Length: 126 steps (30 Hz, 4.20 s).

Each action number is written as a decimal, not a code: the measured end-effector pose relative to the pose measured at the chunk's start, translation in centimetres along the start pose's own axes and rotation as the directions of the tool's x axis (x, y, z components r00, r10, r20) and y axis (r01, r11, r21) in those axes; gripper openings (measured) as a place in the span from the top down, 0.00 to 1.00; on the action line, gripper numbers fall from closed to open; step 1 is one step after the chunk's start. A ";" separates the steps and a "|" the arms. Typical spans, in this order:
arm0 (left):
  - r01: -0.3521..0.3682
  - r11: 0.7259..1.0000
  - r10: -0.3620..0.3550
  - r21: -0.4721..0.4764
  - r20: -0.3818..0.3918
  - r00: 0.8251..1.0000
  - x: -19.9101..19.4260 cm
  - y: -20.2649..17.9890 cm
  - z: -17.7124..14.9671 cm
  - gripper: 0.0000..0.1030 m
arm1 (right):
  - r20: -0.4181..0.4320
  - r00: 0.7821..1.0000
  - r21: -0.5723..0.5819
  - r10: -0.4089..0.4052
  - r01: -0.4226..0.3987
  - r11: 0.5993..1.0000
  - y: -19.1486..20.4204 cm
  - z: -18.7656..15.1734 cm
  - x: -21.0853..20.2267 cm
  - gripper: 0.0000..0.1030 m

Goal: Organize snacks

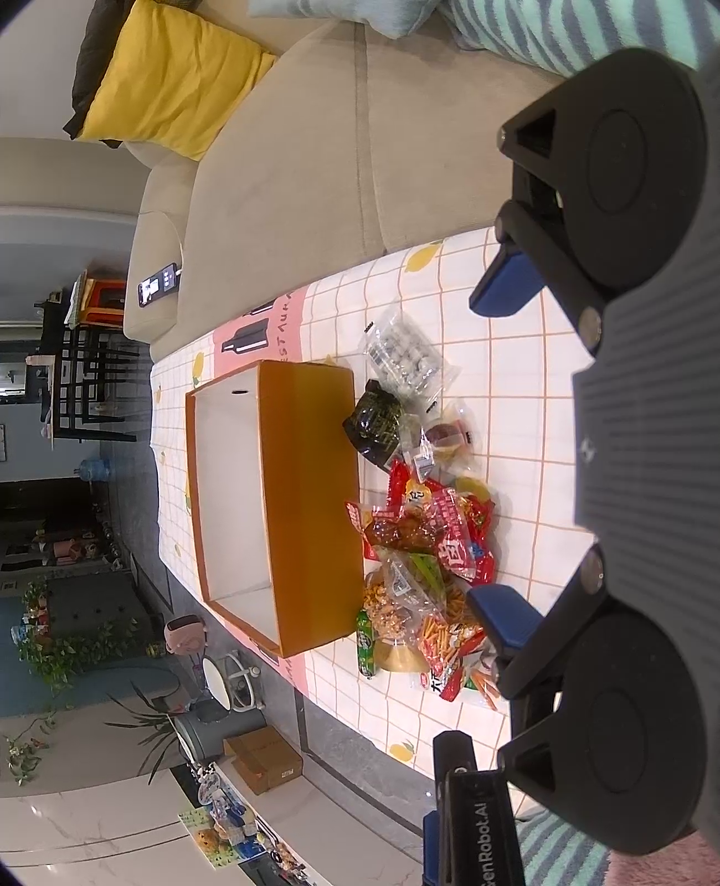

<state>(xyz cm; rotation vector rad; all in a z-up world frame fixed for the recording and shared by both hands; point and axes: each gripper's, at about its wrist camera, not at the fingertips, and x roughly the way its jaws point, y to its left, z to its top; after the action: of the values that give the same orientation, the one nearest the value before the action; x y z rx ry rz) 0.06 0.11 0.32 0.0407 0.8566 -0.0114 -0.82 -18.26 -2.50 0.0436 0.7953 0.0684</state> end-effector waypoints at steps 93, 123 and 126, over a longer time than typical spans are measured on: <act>0.135 0.948 -0.112 0.289 -0.095 0.989 14.8 -4.5 2.7 0.51 | -0.158 0.971 -0.062 0.181 -0.193 0.979 -2.7 2.4 16.6 0.73; 0.267 0.939 -0.279 0.218 0.027 0.960 8.6 -0.7 15.7 0.53 | -0.021 0.948 -0.101 0.318 -0.318 0.943 -1.3 16.0 9.1 0.74; 0.274 0.938 -0.278 0.212 -0.012 0.961 10.5 -0.9 17.9 0.53 | -0.049 0.947 -0.113 0.317 -0.320 0.941 -0.7 18.8 10.9 0.74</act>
<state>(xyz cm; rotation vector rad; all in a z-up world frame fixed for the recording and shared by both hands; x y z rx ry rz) 20.38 -1.46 4.07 0.1200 0.8346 -0.3672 20.21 -18.40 2.85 0.0580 0.8069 0.4252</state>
